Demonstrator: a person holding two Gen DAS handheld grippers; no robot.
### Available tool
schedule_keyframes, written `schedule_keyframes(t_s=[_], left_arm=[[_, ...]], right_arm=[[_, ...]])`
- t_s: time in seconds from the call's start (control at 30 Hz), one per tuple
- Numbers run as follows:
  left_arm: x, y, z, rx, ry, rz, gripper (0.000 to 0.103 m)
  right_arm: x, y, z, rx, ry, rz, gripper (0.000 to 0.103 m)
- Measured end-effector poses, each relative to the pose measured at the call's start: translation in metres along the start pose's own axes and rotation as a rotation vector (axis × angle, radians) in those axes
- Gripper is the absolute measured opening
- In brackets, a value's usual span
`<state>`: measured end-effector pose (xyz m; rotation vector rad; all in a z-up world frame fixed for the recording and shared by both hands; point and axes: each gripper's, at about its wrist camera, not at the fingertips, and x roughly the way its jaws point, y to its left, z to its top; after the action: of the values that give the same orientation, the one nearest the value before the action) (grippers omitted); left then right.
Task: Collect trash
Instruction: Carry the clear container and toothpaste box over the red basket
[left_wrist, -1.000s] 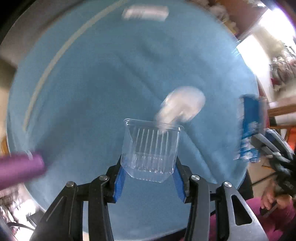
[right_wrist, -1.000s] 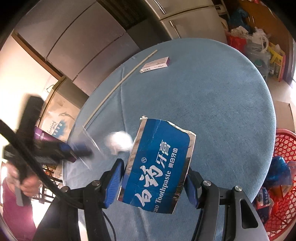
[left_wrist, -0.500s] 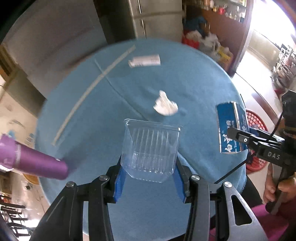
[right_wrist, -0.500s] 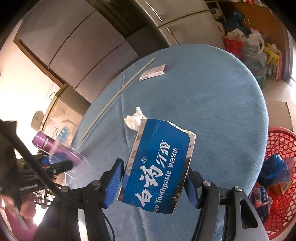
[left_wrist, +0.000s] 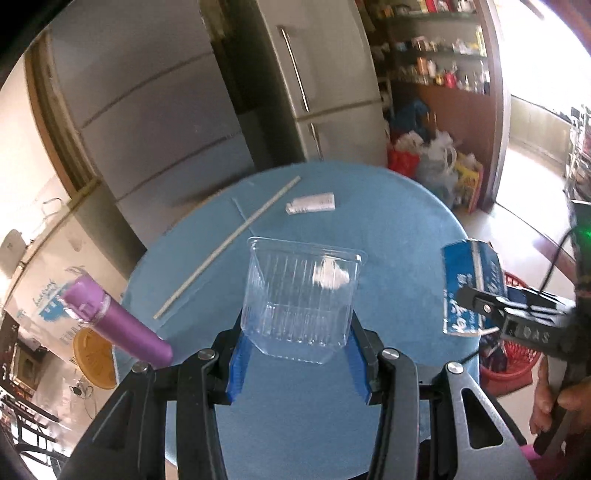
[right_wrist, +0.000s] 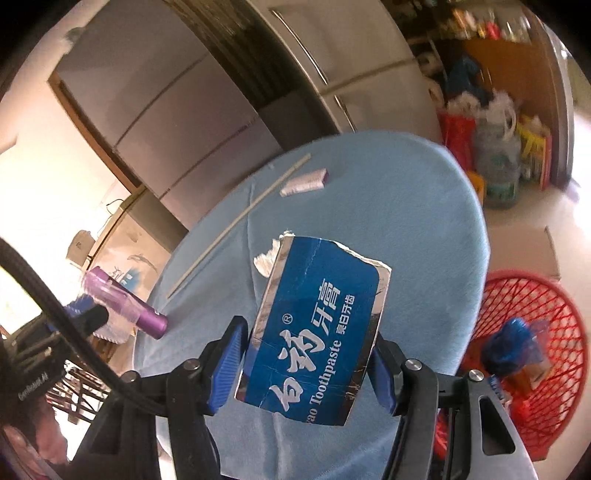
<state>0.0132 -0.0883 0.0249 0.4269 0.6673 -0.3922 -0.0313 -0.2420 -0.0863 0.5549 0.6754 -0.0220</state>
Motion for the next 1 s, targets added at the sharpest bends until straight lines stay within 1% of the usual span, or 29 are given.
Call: schedule_keyframes(t_s=[0.17, 0.27, 0.37, 0.67, 1.0], left_arm=[[-0.023, -0.004, 0.001, -0.018, -0.055, 0.062, 0.048], [-0.032, -0.002, 0.001, -0.028, -0.078, 0.096, 0.048], [-0.034, 0.000, 0.003, -0.038, -0.088, 0.114, 0.048], [-0.044, 0.000, 0.005, -0.051, -0.116, 0.163, 0.048], [-0.061, -0.014, 0.010, -0.012, -0.192, 0.223, 0.049]], right_arm=[[-0.033, 0.011, -0.005, -0.066, -0.072, -0.016, 0.064], [-0.047, 0.016, -0.007, -0.088, -0.098, -0.026, 0.064], [-0.057, 0.021, -0.007, -0.109, -0.117, -0.031, 0.064], [-0.066, 0.031, -0.011, -0.149, -0.144, -0.032, 0.065], [-0.073, 0.021, -0.014, -0.120, -0.154, -0.031, 0.065]])
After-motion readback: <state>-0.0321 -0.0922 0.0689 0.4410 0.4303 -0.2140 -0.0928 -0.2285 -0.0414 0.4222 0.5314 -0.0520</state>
